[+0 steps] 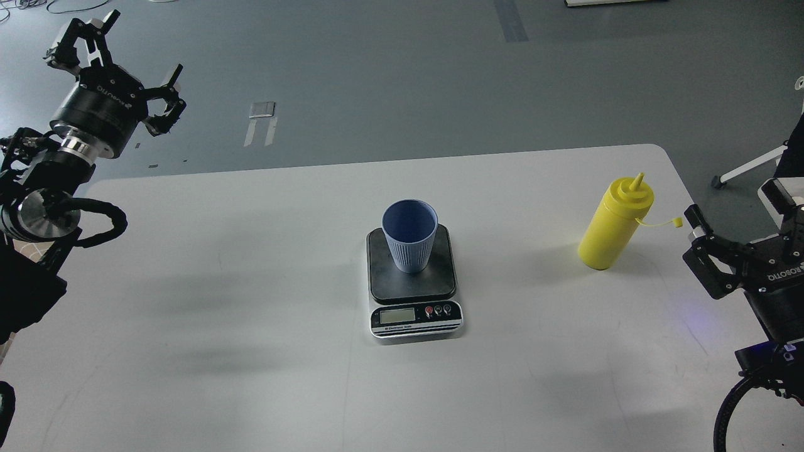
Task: Pour seasoning into cup on scale with both arms
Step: 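Lower the right gripper to the yellow squeeze bottle and grasp it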
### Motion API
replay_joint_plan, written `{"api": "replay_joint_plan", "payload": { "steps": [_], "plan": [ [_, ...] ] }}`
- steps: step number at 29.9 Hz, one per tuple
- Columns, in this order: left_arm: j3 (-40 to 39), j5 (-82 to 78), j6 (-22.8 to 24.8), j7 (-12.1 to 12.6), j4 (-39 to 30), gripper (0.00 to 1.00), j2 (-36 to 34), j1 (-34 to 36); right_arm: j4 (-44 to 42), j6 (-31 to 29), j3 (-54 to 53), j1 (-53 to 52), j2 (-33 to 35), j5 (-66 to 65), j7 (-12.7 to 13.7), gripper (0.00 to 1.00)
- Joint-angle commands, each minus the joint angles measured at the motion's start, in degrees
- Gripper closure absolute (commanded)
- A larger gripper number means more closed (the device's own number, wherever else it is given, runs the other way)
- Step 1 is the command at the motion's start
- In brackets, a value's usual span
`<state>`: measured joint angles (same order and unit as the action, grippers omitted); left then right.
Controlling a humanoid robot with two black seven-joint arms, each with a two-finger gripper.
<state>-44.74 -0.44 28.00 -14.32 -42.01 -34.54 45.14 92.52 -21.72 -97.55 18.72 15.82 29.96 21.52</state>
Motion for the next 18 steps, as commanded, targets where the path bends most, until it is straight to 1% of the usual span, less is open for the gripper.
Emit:
{"api": "replay_joint_plan", "payload": {
  "steps": [1, 8, 18],
  "plan": [
    [0.00, 0.00, 0.00, -0.09, -0.08, 0.02, -0.01, -0.23, -0.41, -0.25, 0.34, 0.79, -1.32, -0.08, 0.01, 0.00],
    [0.00, 0.00, 0.00, -0.18, -0.09, 0.02, -0.01, -0.31, -1.64, -0.25, 1.57, 1.23, -1.58, -0.25, 0.01, 0.00],
    [0.00, 0.00, 0.00, -0.18, -0.09, 0.02, -0.01, -0.31, -7.17, -0.25, 4.03, 0.53, -4.48, -0.34, -0.07, 0.00]
  ]
}}
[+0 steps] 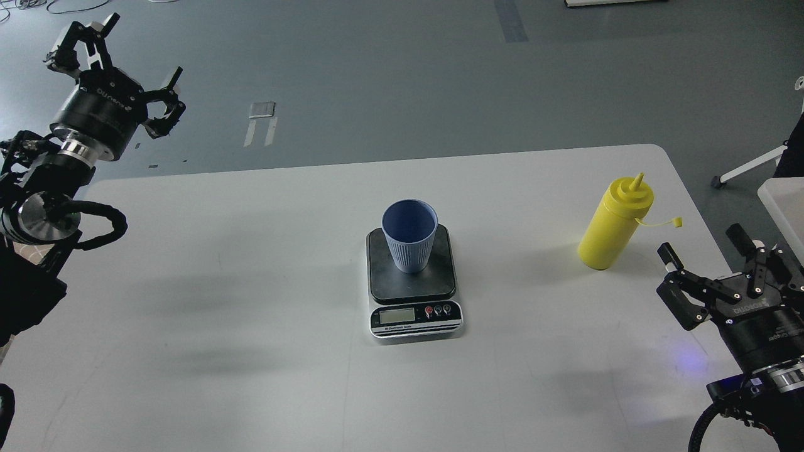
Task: Pour seasoning into cup on scale with both arms
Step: 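Lower the right gripper to the yellow squeeze bottle and grasp it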
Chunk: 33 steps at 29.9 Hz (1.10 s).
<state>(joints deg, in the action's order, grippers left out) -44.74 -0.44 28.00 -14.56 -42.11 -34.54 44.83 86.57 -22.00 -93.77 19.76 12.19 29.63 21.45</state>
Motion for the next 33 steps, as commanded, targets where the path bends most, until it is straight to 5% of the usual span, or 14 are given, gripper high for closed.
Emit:
{"api": "replay_joint_plan", "payload": {
  "steps": [1, 33],
  "plan": [
    [0.00, 0.00, 0.00, 0.06, -0.08, 0.02, -0.09, 0.00, -1.67, 0.03, 0.35, -0.86, -1.29, -0.01, -0.01, 0.00],
    [0.00, 0.00, 0.00, 0.06, -0.16, 0.02, -0.44, 0.00, -17.22, 0.03, 2.01, -12.73, -5.25, -3.88, -0.10, 0.00]
  ]
}}
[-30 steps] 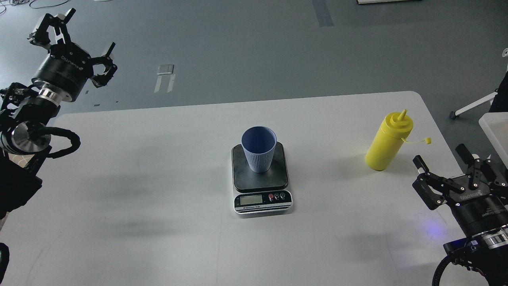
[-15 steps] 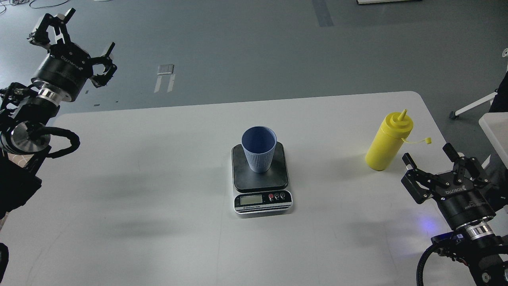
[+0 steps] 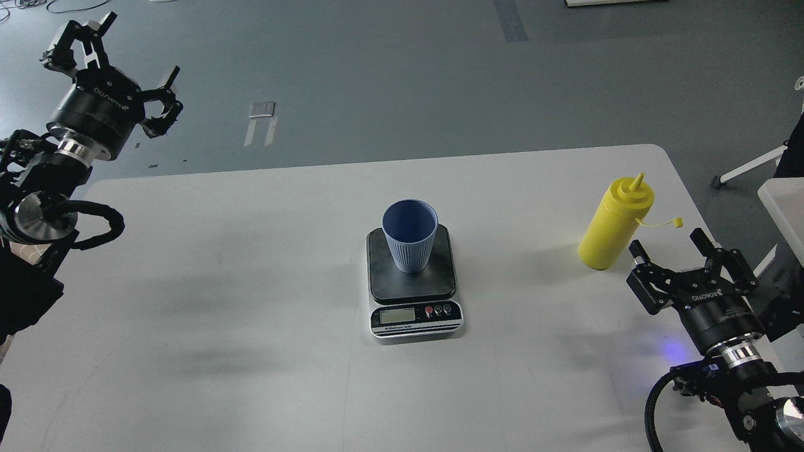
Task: Pour seasoning into cup on scale with both arms
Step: 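Lower the right gripper to the yellow squeeze bottle and grasp it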
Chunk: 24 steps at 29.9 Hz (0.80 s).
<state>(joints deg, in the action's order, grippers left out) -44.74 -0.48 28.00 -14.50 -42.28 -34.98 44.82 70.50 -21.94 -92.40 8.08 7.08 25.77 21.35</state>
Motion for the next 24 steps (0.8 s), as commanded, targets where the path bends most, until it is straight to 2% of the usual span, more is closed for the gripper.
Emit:
{"api": "replay_joint_plan", "payload": {
  "steps": [1, 24],
  "plan": [
    [0.00, 0.04, 0.00, 0.00, -0.09, 0.02, -0.09, 0.00, -1.68, -0.03, 0.90, -1.65, -0.14, -0.02, 0.01, 0.00],
    [0.00, 0.03, 0.00, -0.09, -0.09, 0.02, -0.35, 0.00, -7.57, 0.06, 2.66, -8.51, -1.10, -1.07, -0.08, 0.00]
  ]
}}
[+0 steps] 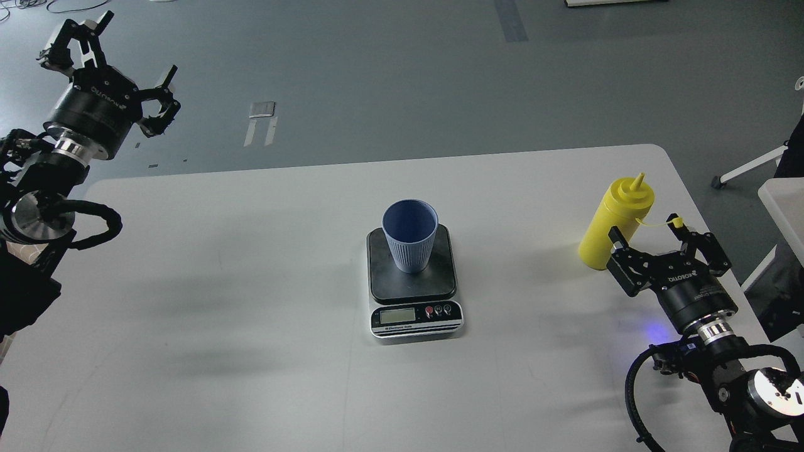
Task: Pour seasoning into cup on scale with both arms
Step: 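Lower the right gripper to the yellow squeeze bottle and grasp it, then lift the yellow bottle and tilt it over the cup with the right gripper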
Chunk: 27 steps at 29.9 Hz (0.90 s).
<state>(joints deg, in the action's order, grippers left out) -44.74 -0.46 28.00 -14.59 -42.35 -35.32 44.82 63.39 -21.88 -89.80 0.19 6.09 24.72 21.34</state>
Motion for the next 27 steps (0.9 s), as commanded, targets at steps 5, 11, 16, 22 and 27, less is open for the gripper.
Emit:
{"api": "replay_joint_plan", "payload": {
  "steps": [5, 11, 16, 22, 27],
  "plan": [
    [0.00, 0.02, 0.00, 0.00, 0.07, 0.02, -0.01, 0.00, -3.80, 0.00, 0.24, -3.18, -0.55, -0.11, -0.07, 0.00],
    [0.00, 0.02, 0.00, 0.00, -0.02, 0.02, -0.01, 0.00, -6.70, 0.00, 0.24, -5.81, -1.34, -0.20, -0.07, 0.00],
    [0.00, 0.02, 0.00, 0.00, -0.02, 0.02, -0.01, 0.00, -7.84, 0.17, 1.21, -6.70, -1.69, -1.16, -0.07, 0.00],
    [0.00, -0.07, 0.00, 0.00, 0.07, 0.02, -0.01, 0.00, -7.93, 0.53, 3.23, -7.31, -1.78, -1.25, -0.51, 0.01],
    [0.00, -0.07, 0.00, 0.00, -0.02, 0.02, -0.01, 0.00, -8.37, 0.96, 3.76, -7.92, -2.40, -1.25, -0.77, 0.10]
  ]
}}
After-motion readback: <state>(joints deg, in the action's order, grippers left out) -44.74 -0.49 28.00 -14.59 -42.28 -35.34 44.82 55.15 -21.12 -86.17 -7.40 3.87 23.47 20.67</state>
